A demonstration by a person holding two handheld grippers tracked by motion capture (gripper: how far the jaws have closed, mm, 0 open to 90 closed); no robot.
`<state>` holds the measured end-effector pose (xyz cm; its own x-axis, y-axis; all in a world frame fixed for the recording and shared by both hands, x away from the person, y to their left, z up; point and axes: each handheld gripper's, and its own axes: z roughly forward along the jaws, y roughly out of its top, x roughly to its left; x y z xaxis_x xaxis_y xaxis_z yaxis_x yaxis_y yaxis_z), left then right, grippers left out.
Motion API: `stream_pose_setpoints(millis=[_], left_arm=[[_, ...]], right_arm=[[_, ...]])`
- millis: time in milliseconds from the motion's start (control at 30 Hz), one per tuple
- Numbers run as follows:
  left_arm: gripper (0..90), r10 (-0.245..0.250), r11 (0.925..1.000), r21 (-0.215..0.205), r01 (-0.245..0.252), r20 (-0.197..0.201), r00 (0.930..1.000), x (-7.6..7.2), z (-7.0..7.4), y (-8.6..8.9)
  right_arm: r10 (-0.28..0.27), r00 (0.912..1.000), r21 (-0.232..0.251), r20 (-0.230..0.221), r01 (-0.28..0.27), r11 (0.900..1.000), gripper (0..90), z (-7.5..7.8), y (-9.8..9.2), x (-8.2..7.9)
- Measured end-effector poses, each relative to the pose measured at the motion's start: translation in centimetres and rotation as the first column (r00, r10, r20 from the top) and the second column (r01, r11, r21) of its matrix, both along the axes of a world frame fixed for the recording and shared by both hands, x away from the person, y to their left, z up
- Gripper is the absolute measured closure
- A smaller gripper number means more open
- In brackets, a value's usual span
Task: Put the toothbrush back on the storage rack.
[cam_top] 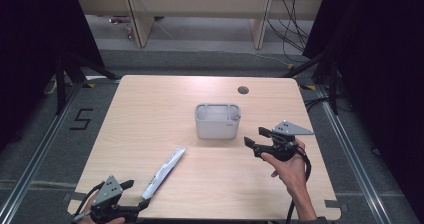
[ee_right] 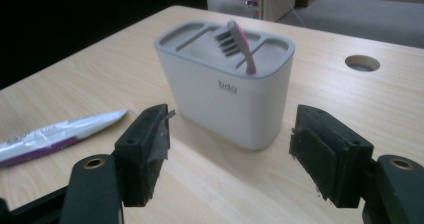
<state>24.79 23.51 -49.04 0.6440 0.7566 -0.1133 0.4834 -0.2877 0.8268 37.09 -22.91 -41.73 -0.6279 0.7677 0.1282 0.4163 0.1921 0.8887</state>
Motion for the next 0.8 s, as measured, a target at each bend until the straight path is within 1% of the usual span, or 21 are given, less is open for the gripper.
stream_pose_setpoints(millis=[33,67,100,133,167,233,267,333,367,400,433,467,500,533,567,600,633,667,767,800], left_arm=[[15.9,-0.005,1.0,0.003,0.005,0.001,1.0,0.0,0.0,0.1],[15.9,-0.005,1.0,0.003,0.005,0.001,1.0,0.0,0.0,0.1],[15.9,0.002,1.0,0.002,-0.002,0.0,1.0,0.0,0.0,0.0],[15.9,0.003,1.0,-0.005,-0.003,-0.003,1.0,0.0,0.0,0.0],[15.9,0.0,1.0,0.004,0.0,0.002,1.0,0.0,0.0,0.0],[15.9,0.0,1.0,0.002,0.0,0.002,1.0,0.0,0.0,0.0],[15.9,-0.001,1.0,-0.004,0.001,-0.001,1.0,0.0,0.0,0.0],[15.9,-0.002,1.0,-0.001,0.002,-0.001,1.0,0.0,-0.1,0.0],[15.9,-0.002,1.0,0.0,0.002,0.0,1.0,0.0,0.0,0.0],[15.9,-0.005,1.0,0.003,0.005,0.001,1.0,0.0,0.0,0.1],[15.9,-0.007,1.0,0.002,0.007,0.0,1.0,0.0,0.0,0.1],[15.9,-0.007,1.0,0.002,0.007,0.0,1.0,0.0,0.0,0.1],[15.9,-0.011,0.9997,0.024,0.011,0.002,0.9999,0.1,0.0,0.2],[15.8,-0.008,1.0,0.006,0.008,0.001,1.0,0.0,0.0,0.1],[15.9,-0.004,1.0,0.001,0.004,-0.001,1.0,0.0,0.0,0.1],[15.9,-0.006,1.0,0.004,0.006,0.001,1.0,0.0,0.0,0.1],[15.9,-0.006,1.0,0.004,0.006,0.0,1.0,0.0,0.0,0.1],[15.9,-0.002,1.0,0.004,0.002,0.001,1.0,0.0,0.0,0.0],[15.9,-0.003,1.0,0.003,0.003,0.001,1.0,0.0,0.0,0.0],[15.9,-0.005,0.9999,0.015,0.005,-0.001,1.0,0.0,0.0,0.1]], right_arm=[[0.001,0.9998,0.008,-0.021,-0.001,1.0,31.3,-0.3,0.0,-0.3],[0.001,0.9998,0.008,-0.021,-0.001,1.0,31.3,-0.3,0.0,-0.3],[0.003,0.9998,-0.006,-0.02,-0.003,1.0,31.3,-0.5,0.0,-0.4],[0.006,0.999,0.0,-0.045,-0.006,1.0,31.2,-1.0,0.2,-0.8],[0.009,0.9993,-0.014,-0.037,-0.01,1.0,31.2,-1.2,0.2,-0.8],[0.015,0.9995,-0.042,-0.028,-0.017,0.999,31.3,-1.6,0.2,-1.0],[0.014,0.9988,-0.038,-0.047,-0.015,0.999,31.5,-1.8,0.3,-1.1],[0.02,0.9986,-0.045,-0.049,-0.022,0.999,31.6,-2.1,0.4,-1.2],[0.014,0.9985,-0.072,-0.052,-0.018,0.997,31.6,-2.3,0.5,-1.3],[0.016,0.9966,-0.082,-0.081,-0.022,0.996,31.6,-2.6,0.7,-1.6],[0.021,0.9948,-0.09,-0.099,-0.03,0.996,31.5,-3.1,0.9,-1.8],[0.021,0.9948,-0.09,-0.099,-0.03,0.996,31.5,-3.1,0.9,-1.8],[0.025,0.9949,-0.093,-0.098,-0.034,0.995,31.5,-3.3,0.9,-1.8],[0.034,0.9926,-0.089,-0.116,-0.045,0.995,31.5,-3.7,1.0,-2.1],[0.029,0.9906,-0.087,-0.134,-0.041,0.995,31.5,-3.9,1.0,-2.4],[0.026,0.9908,-0.091,-0.133,-0.038,0.995,31.5,-4.0,0.9,-2.5],[0.033,0.9904,-0.076,-0.134,-0.044,0.996,31.6,-4.2,0.9,-2.6],[0.03,0.9896,-0.092,-0.14,-0.043,0.995,31.6,-4.2,0.9,-2.8],[0.034,0.9895,-0.082,-0.14,-0.046,0.996,31.6,-4.6,0.8,-3.2],[0.041,0.9893,-0.09,-0.14,-0.054,0.994,31.6,-4.9,0.6,-3.5]])
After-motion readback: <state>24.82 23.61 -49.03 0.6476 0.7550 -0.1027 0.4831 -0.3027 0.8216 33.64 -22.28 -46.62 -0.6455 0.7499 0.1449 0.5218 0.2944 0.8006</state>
